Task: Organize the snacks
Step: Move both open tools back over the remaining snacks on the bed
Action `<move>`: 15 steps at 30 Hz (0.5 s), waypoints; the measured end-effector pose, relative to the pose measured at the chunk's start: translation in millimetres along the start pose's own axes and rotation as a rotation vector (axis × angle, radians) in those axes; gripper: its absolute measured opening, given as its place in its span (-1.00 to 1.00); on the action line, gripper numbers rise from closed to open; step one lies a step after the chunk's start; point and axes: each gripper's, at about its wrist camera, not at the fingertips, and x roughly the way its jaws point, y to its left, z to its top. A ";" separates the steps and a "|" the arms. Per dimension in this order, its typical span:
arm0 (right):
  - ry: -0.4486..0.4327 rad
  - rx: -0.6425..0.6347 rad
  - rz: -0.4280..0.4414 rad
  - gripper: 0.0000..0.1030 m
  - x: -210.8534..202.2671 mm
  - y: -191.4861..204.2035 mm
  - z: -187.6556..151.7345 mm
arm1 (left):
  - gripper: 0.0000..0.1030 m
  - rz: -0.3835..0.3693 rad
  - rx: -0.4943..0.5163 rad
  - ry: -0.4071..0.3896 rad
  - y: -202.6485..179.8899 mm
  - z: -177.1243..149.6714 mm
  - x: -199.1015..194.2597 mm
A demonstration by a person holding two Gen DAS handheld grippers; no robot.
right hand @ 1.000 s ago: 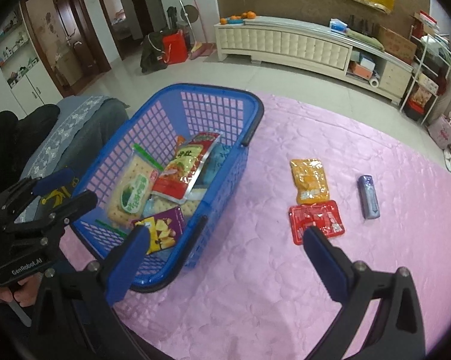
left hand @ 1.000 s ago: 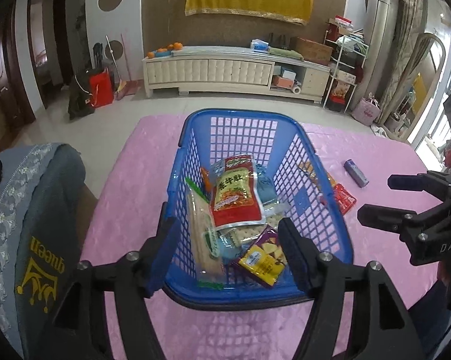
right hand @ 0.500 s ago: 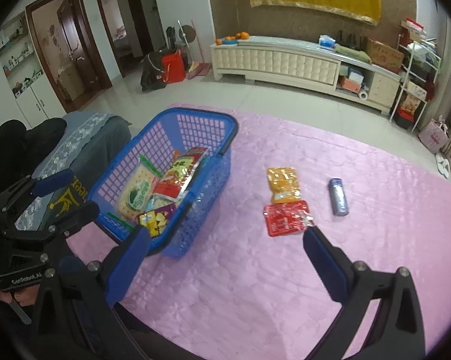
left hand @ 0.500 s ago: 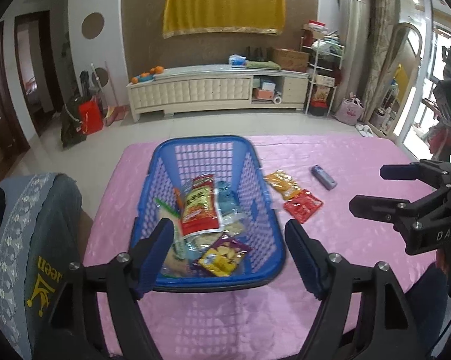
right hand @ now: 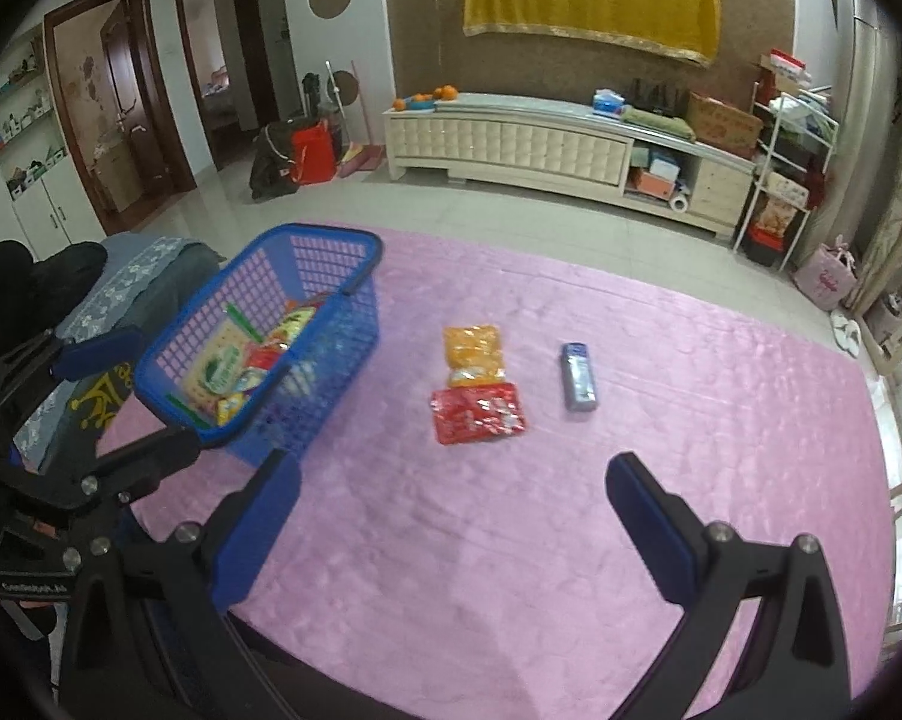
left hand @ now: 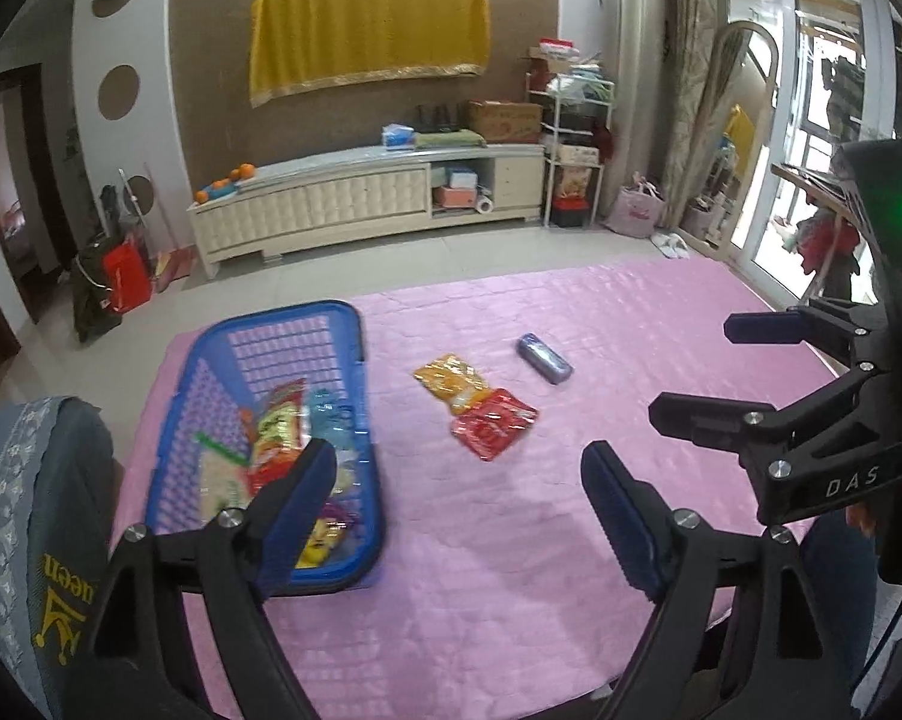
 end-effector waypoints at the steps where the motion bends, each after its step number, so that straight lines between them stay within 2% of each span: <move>1: 0.001 0.005 -0.001 0.99 0.5 -5.5 -1.2 | 0.60 0.006 0.007 0.003 -5.1 1.6 4.7; 5: 0.013 0.023 -0.011 0.99 4.4 -26.6 -2.3 | 0.60 0.019 0.021 0.020 -21.2 4.9 22.3; 10: 0.002 0.001 -0.056 0.99 11.0 -54.2 1.8 | 0.60 0.018 -0.033 0.062 -29.4 14.6 55.5; 15: 0.030 -0.022 -0.070 0.99 38.7 -77.5 6.5 | 0.60 0.020 -0.077 0.126 -38.8 24.6 99.8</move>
